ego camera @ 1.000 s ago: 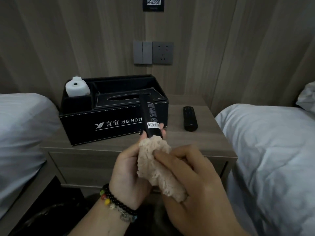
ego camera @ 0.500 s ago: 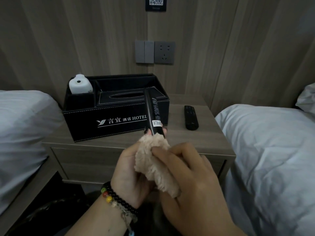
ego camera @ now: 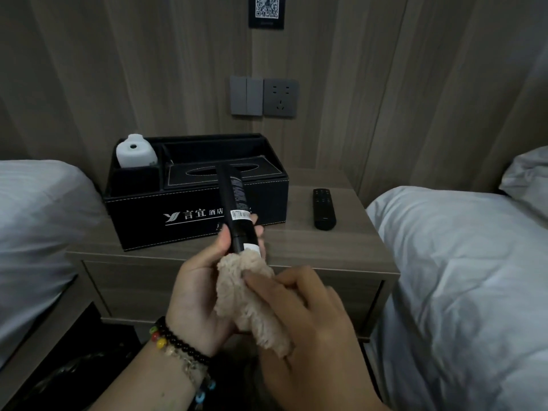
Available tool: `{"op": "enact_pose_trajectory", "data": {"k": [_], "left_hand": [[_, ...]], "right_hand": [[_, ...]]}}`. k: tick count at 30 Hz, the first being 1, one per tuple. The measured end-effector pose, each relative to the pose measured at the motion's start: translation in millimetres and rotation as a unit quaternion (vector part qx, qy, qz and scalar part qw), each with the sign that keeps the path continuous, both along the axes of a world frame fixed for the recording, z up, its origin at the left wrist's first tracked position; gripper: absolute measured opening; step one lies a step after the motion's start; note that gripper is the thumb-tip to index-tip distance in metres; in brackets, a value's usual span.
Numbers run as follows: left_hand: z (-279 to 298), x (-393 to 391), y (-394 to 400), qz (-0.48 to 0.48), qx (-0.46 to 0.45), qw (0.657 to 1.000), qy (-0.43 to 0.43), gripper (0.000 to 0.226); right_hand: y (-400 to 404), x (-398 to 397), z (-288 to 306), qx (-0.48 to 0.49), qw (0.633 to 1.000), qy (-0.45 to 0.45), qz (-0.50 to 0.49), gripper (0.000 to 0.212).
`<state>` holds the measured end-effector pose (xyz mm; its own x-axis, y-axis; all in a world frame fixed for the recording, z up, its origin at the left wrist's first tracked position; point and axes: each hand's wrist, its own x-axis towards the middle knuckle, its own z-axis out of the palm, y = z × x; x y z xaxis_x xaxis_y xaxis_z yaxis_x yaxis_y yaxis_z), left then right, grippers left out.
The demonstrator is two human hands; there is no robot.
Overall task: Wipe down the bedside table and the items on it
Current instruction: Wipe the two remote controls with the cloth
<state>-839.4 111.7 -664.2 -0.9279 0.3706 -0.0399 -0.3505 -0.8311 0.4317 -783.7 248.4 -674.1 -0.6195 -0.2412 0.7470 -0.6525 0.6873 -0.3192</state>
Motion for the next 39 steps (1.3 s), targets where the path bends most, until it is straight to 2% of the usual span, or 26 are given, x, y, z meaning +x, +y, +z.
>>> {"op": "enact_pose_trajectory", "data": {"k": [4, 9, 11, 13, 15, 19, 25, 26, 29, 30, 33, 36, 37, 39], "left_hand": [[2, 4, 3, 0.021, -0.020, 1.000, 0.010, 0.060], [3, 4, -6, -0.027, -0.004, 1.000, -0.004, 0.063], [4, 3, -7, 0.000, -0.010, 1.000, -0.024, 0.060], [7, 4, -5, 0.034, -0.008, 0.999, -0.035, 0.044], [9, 5, -1, 0.080, -0.013, 0.996, -0.041, 0.035], [7, 1, 6, 0.115, -0.030, 0.992, -0.034, 0.046], [0, 4, 13, 0.084, -0.071, 0.994, -0.018, 0.069], [0, 4, 15, 0.086, -0.063, 0.994, -0.022, 0.070], [1, 4, 18, 0.123, -0.048, 0.990, -0.044, 0.032], [1, 4, 19, 0.128, -0.049, 0.990, -0.038, 0.032], [-1, 8, 22, 0.097, -0.069, 0.992, -0.047, 0.056], [-2, 7, 23, 0.115, -0.050, 0.990, -0.064, 0.061], [0, 6, 22, 0.129, -0.040, 0.989, -0.067, 0.054], [0, 6, 23, 0.160, -0.019, 0.985, -0.064, 0.023]], "right_hand": [[5, -4, -2, -0.075, 0.997, -0.010, 0.016, 0.047], [-11, 9, -5, 0.014, 0.999, 0.048, 0.014, 0.039], [-12, 7, -4, 0.034, 0.997, 0.063, 0.009, 0.039], [-6, 2, -1, 0.038, 0.997, 0.063, -0.007, 0.043], [3, -3, 3, -0.004, 0.998, 0.052, -0.017, 0.047], [19, -6, 11, -0.095, 0.992, 0.069, -0.047, 0.047], [11, -4, 5, -0.074, 0.995, 0.057, -0.031, 0.047], [12, -6, 4, -0.074, 0.995, 0.051, -0.038, 0.047], [19, -11, 3, -0.090, 0.992, 0.057, -0.069, 0.048], [19, -12, 3, -0.094, 0.991, 0.058, -0.071, 0.048], [8, -10, -2, -0.085, 0.993, 0.058, -0.053, 0.048], [6, -13, -6, -0.085, 0.994, 0.039, -0.055, 0.047], [10, -15, -7, -0.092, 0.993, 0.031, -0.064, 0.048], [17, -20, -8, -0.114, 0.990, 0.019, -0.084, 0.052]]}}
